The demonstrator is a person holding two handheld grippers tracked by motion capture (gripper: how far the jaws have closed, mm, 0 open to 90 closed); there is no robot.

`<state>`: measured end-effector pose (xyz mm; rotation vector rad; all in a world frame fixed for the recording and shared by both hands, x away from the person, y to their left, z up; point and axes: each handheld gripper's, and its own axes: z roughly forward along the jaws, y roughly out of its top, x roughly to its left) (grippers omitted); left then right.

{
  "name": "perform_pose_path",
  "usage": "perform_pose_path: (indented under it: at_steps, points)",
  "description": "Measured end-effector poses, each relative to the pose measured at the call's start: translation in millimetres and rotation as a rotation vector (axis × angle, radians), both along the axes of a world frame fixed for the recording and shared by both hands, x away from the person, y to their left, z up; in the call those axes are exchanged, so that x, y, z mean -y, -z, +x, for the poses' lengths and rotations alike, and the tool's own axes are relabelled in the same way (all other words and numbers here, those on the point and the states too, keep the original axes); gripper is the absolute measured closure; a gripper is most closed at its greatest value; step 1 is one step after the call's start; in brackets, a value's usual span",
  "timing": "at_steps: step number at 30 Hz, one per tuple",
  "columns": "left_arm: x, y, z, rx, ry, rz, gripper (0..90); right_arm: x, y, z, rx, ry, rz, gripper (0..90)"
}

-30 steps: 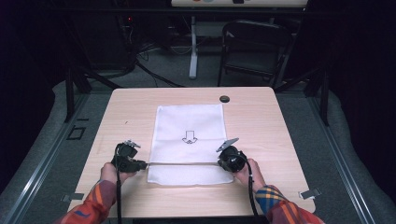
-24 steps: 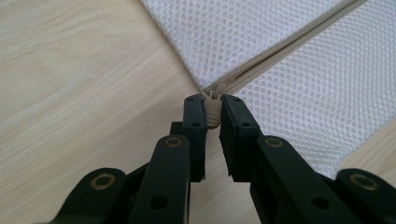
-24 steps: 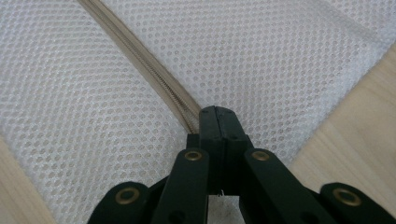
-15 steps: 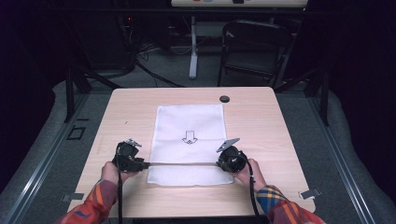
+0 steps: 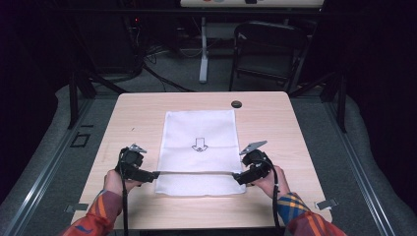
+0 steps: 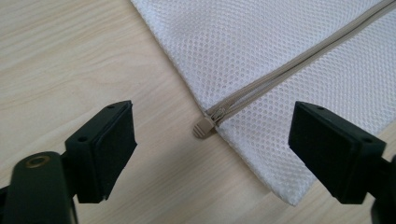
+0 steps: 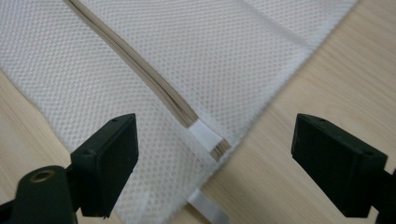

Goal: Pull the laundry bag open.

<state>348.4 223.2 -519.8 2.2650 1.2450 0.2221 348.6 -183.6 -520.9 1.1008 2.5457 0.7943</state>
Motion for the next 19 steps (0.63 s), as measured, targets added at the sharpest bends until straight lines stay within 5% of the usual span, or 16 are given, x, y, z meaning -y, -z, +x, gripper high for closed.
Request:
perform_pose_path:
  at_steps: [10,19]
  points:
    - [-16.9,-2.6,-6.8,0.03,0.002,-0.029,9.8,45.3,-8.5,-15.0,-0.014,0.089,0.039,5.4]
    - [-24.9,7.7,2.3,0.007,-0.027,-0.01,8.1,72.1,2.3,-27.1,-0.041,0.153,-0.032,0.0]
